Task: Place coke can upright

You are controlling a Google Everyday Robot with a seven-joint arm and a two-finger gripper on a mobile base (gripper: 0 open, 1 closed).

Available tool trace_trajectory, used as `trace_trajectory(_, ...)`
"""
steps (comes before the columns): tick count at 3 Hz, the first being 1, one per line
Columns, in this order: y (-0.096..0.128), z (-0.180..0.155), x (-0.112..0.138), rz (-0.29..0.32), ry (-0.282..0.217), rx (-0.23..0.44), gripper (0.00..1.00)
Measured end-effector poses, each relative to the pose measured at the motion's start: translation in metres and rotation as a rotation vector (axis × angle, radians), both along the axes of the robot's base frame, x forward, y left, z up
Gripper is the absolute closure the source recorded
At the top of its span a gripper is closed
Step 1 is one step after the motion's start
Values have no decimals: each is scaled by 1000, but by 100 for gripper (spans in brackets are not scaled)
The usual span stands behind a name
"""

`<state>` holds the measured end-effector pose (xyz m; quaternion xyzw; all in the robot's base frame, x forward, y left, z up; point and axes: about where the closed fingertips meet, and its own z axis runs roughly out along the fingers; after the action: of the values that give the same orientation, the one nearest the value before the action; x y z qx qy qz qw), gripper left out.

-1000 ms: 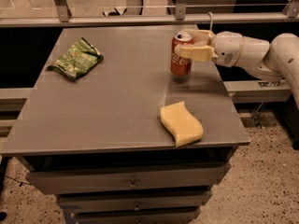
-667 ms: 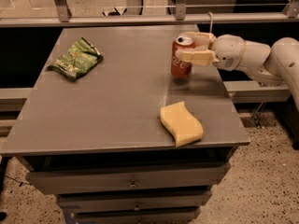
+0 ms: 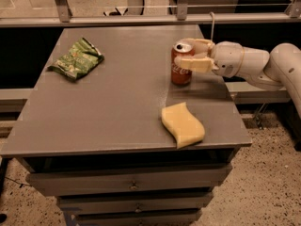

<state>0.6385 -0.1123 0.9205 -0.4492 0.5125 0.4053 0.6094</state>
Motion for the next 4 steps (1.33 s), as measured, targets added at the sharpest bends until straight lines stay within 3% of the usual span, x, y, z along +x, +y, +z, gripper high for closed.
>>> trace_trajectory(1,2,-3,-2,6,1,-15,15)
trace_trajectory(2,-5,-8,-6,-3,13,-47,0)
trace_trajectory(3,-30,-15,-13,-37,39,-96,0)
trace_trajectory(4,-82,-19,-28,-111,70,-168,0)
